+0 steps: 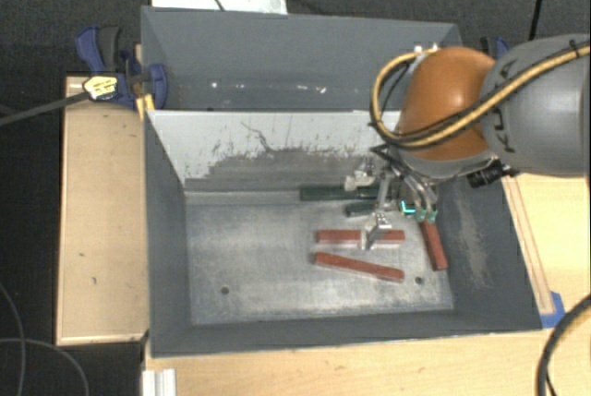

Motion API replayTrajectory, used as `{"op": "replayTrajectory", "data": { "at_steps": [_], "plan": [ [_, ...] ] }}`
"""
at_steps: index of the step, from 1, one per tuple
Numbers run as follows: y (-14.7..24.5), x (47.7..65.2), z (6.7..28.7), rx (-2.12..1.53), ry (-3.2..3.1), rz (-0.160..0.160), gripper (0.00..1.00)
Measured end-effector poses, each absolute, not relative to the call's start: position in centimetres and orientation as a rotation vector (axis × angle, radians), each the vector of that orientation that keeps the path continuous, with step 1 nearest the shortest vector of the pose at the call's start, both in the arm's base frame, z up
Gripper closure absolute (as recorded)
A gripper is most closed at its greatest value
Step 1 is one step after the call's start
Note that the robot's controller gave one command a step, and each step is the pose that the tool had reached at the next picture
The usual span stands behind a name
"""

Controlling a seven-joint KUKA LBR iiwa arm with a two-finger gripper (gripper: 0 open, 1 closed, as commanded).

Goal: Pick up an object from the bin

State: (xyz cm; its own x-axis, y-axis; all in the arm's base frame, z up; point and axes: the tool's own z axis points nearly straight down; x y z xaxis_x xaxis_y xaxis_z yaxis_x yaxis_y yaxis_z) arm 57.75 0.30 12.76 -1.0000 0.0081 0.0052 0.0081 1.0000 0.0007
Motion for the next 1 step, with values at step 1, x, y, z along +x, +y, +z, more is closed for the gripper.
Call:
{"op": "replayTrajectory", "data": {
  "at_steps": [1],
  "plan": [
    [0.30, 57.95, 13.18, -0.013, -3.144, -0.001, 0.00]
  ]
}}
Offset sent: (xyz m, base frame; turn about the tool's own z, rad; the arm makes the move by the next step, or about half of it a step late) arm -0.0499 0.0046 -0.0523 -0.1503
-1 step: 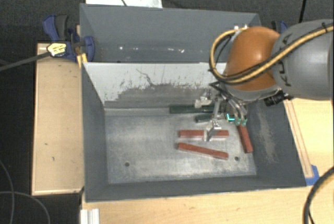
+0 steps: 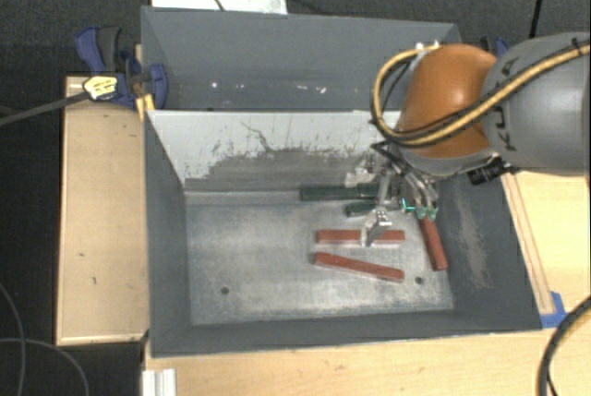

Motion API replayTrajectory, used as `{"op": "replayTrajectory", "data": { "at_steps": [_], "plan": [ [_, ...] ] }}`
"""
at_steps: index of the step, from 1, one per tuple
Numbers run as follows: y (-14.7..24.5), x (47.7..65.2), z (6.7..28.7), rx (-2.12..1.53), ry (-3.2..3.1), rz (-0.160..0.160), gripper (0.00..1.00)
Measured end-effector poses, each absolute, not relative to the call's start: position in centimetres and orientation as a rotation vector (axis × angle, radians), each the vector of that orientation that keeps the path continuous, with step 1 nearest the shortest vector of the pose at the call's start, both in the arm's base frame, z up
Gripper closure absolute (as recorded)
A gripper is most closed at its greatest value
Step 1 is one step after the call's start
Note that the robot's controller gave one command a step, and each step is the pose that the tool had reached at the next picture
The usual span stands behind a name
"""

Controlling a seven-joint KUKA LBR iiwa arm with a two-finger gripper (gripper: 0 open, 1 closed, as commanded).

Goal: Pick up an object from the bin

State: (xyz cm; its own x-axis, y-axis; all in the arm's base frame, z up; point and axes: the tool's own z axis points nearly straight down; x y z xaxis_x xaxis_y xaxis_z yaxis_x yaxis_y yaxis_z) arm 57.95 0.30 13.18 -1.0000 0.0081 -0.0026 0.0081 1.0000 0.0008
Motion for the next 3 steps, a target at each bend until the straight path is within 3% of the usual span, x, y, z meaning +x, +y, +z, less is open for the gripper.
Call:
{"op": "replayTrajectory", "data": {
  "at_steps": [1, 2, 3],
  "plan": [
    [0.5, 55.4, 10.4, -0.114, 3.135, 0.000, 0.00],
    [0.6, 56.2, 7.6, -0.388, 3.098, 0.002, 1.00],
    [0.6, 56.2, 7.6, -0.387, 3.098, 0.002, 1.00]
  ]
}}
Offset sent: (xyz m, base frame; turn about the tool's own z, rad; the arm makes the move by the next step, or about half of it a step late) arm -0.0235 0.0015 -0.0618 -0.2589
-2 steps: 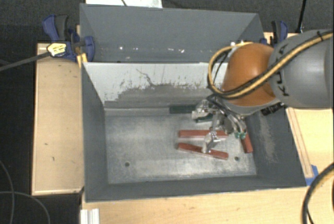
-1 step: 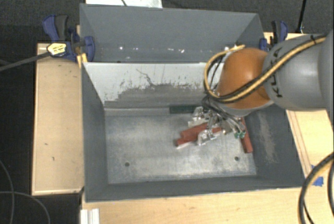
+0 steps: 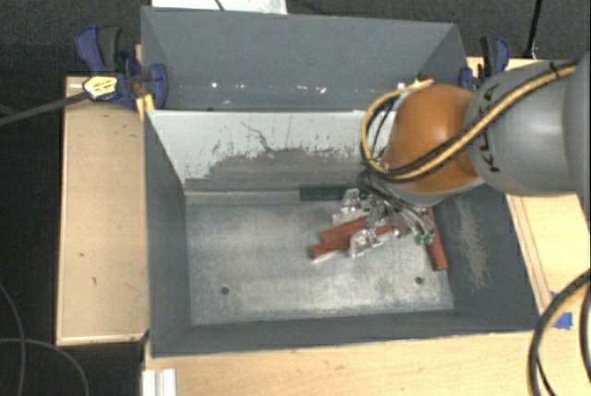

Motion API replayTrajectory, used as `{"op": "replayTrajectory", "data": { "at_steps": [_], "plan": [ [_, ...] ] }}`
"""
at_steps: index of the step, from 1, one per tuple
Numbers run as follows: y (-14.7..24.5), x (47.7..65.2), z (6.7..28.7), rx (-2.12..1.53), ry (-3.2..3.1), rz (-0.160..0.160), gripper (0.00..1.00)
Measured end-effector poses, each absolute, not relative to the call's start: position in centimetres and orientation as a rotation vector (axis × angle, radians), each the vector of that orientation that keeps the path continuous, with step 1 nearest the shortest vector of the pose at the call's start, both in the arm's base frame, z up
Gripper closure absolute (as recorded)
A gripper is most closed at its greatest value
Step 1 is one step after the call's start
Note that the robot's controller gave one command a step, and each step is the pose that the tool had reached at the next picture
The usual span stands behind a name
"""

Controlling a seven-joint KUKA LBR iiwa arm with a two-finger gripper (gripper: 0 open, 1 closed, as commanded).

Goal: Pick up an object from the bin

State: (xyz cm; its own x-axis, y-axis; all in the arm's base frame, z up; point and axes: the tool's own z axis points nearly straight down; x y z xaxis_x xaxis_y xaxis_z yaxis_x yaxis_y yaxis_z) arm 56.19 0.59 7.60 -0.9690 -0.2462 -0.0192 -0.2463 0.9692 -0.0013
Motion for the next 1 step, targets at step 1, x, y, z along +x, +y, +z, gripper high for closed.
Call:
{"op": "replayTrajectory", "data": {
  "at_steps": [1],
  "plan": [
    [-0.34, 54.06, 21.28, -0.466, 3.105, 0.001, 1.00]
  ]
}}
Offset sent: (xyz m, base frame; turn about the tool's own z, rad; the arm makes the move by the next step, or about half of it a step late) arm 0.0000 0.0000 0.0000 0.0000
